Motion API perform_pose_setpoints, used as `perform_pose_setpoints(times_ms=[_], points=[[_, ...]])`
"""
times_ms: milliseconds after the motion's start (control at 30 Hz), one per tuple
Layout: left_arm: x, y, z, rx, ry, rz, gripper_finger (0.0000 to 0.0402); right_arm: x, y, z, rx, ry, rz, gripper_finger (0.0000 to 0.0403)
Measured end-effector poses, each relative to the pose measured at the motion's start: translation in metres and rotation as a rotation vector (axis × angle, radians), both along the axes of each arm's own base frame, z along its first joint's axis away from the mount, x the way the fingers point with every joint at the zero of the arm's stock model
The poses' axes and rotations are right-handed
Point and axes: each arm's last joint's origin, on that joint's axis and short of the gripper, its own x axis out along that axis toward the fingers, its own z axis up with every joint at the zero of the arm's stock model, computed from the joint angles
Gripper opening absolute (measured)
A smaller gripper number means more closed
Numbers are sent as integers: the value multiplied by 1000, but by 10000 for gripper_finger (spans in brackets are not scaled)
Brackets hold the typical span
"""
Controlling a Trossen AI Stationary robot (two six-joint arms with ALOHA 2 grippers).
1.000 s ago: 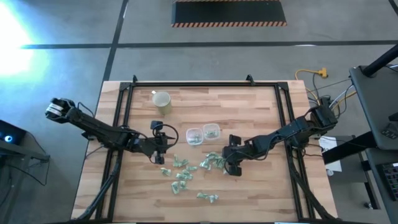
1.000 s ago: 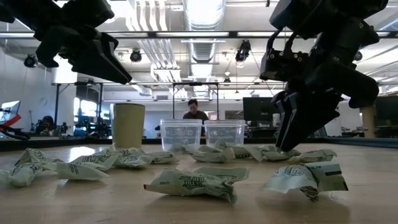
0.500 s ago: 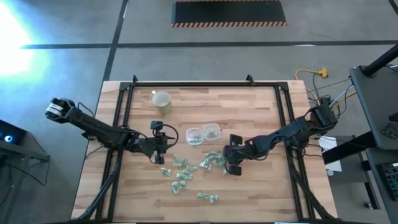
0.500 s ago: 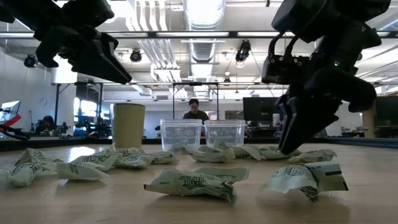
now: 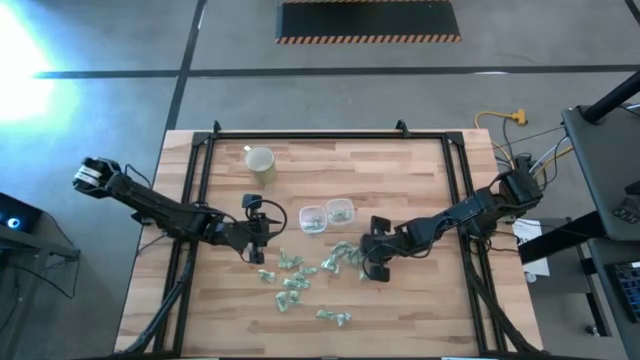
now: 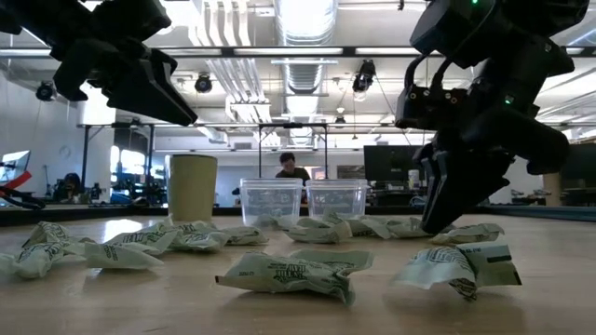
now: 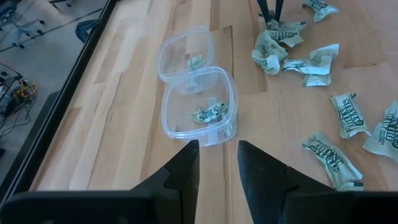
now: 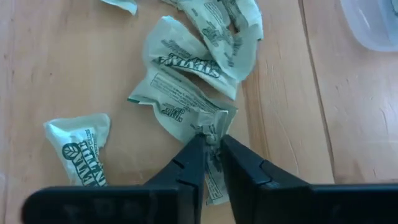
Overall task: Pick and place items into bin
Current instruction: Put the stevia packet into the right transparent bin
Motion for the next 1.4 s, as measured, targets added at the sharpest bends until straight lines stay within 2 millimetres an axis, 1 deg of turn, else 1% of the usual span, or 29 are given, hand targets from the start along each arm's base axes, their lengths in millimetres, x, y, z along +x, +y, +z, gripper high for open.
perform_pose_setpoints(times_ms=[100,300,633,700,800,900,967,1167,1233,1400], points=[[0,0,0,0,0,0,93,1,1,1,-13,-2,25,14],[0,0,0,0,0,0,93,2,1,7,-13,4,27,9],[0,0,0,0,0,0,93,1,1,37,7,-96,23,9],[0,0,0,0,0,0,93,1,-1,40,-48,-120,13,9],[0,0,0,0,-1,0,93,3,-4,44,-184,-165,-8,9],[0,0,0,-1,-4,0,93,9,-9,48,-321,-225,-27,9],[0,0,0,-1,-5,0,93,12,-12,51,-375,-259,-25,9],[0,0,0,0,-4,0,93,27,-26,62,-419,-396,-39,9],[0,0,0,-1,-4,-1,93,32,-31,62,-432,-420,-46,9],[0,0,0,0,-3,0,93,38,-44,55,-446,-399,-77,9]])
